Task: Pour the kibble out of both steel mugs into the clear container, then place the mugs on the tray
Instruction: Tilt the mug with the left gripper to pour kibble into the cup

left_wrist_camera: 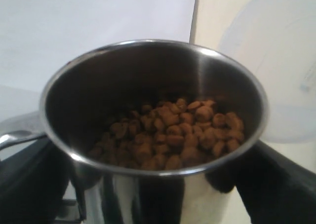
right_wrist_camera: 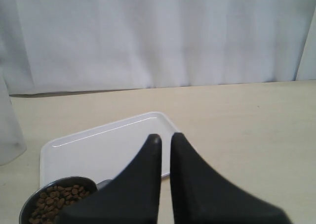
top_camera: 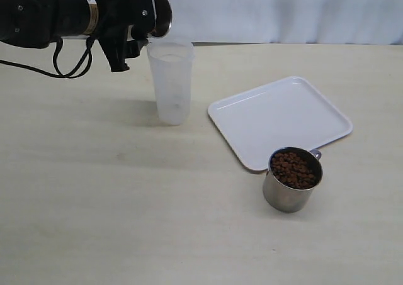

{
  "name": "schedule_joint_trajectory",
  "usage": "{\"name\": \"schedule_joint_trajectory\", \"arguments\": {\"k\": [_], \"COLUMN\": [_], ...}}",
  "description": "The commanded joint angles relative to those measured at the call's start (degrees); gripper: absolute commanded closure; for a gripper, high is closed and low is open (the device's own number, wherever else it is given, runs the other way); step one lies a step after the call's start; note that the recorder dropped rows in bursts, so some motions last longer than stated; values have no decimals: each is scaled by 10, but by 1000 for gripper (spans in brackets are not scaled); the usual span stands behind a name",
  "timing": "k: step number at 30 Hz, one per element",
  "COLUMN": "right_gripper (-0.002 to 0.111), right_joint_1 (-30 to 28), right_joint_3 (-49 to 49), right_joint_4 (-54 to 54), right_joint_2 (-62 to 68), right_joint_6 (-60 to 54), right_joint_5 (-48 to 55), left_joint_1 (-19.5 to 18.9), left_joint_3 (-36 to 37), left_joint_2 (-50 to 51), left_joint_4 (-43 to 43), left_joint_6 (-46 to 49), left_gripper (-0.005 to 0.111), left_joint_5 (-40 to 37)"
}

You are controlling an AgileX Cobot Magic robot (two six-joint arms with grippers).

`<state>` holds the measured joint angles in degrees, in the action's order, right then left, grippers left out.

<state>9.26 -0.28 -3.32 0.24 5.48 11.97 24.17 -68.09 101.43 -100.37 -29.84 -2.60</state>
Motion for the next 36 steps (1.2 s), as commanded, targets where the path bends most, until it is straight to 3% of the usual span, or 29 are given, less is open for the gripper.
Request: {"name": "schedule_joint_trajectory", "arguments": {"k": [1, 36], "right_gripper": [103, 103], "right_joint_1": [2, 2], "right_joint_3": [3, 3], "right_joint_4": [-2, -2], "right_joint_2": [-2, -2], "right_joint_6": [-3, -3], "right_joint_5": [1, 1], "left_joint_1": [20, 32], "left_joint_3": [0, 0], "left_joint_2": [-2, -2], "left_joint_4": [4, 4], "left_joint_6": [31, 135], "left_gripper": [107, 107], "left_joint_5": [-43, -83]}}
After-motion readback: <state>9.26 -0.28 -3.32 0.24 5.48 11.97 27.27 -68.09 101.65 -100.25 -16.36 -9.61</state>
